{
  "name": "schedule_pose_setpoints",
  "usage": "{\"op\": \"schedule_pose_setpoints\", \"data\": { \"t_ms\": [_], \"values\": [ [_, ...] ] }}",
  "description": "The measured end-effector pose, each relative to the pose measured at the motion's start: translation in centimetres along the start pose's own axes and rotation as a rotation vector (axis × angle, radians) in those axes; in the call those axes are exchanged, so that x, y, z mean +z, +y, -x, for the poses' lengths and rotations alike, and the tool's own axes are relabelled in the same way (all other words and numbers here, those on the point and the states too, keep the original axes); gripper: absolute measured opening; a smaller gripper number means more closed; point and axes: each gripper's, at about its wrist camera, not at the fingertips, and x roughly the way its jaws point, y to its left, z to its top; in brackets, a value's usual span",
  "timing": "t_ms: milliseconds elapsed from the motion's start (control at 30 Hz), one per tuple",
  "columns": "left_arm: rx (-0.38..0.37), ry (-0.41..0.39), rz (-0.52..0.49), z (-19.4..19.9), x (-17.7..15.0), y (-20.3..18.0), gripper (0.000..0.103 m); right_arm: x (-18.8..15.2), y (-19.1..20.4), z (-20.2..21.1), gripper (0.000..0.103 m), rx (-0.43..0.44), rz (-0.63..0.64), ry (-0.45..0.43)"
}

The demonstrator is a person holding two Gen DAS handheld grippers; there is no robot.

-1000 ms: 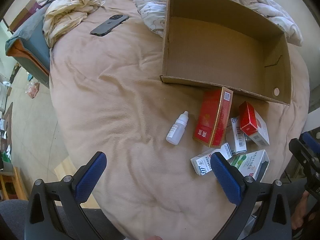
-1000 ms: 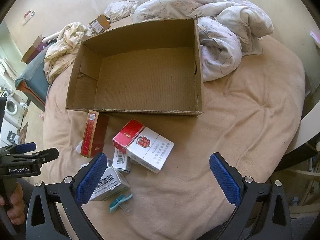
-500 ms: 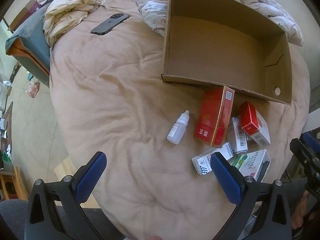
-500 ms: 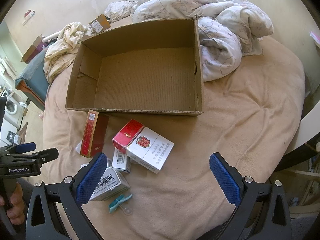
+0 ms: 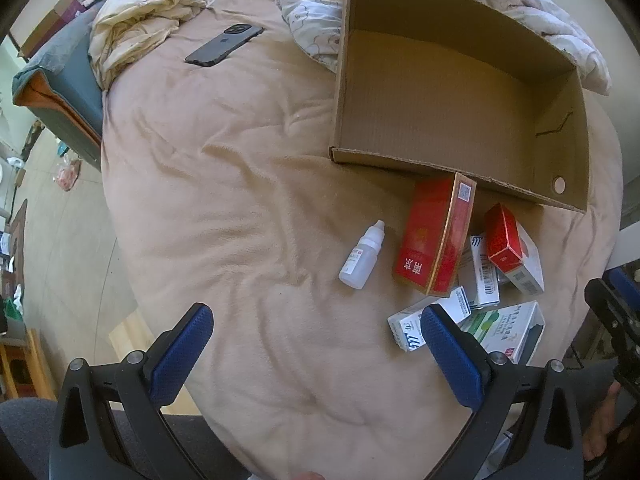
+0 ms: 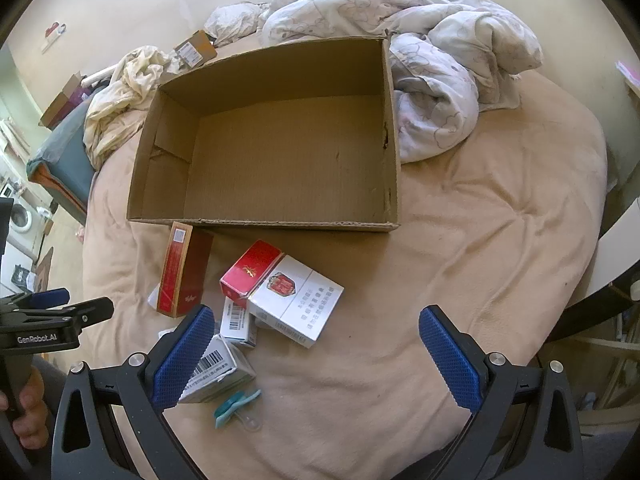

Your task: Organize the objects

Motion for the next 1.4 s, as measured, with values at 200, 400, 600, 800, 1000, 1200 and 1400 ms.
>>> {"op": "schedule_pose_setpoints", "data": {
  "t_ms": [200, 400, 600, 800, 1000, 1200, 1400],
  "values": [
    [0.002, 0.005, -0.001, -0.22, 0.02, 0.09, 0.103, -0.19, 0.24, 0.04, 0.103, -0.002, 0.005, 0.004],
    [0.001, 0.005, 0.001, -0.26, -0.01, 0.15, 0.103, -0.2, 0.35, 0.05, 0.103, -0.005, 0.007, 0.008],
    [-0.013, 0.009, -0.014, -0.3, -0.1, 0.21, 0.103, -0.23, 0.38, 0.04, 0.103, -0.007, 0.008, 0.007],
    [-0.017, 0.01, -0.013, -0.25, -0.07, 0.33, 0.103, -0.23, 0.34, 0.04, 0.103, -0.007, 0.007, 0.007],
    [-0.021, 0.013, -0.013, -0.27, -0.04, 0.33, 0.103, -0.21, 0.33, 0.06, 0.103, -0.01, 0.01, 0.006],
    [-0.021, 0.013, -0.014, -0.28, -0.01, 0.31, 0.103, -0.19, 0.33, 0.08, 0.103, -0.011, 0.011, 0.006],
    [-0.022, 0.014, -0.016, -0.28, 0.0, 0.3, 0.103, -0.16, 0.34, 0.1, 0.103, -0.012, 0.01, 0.006]
  ]
}}
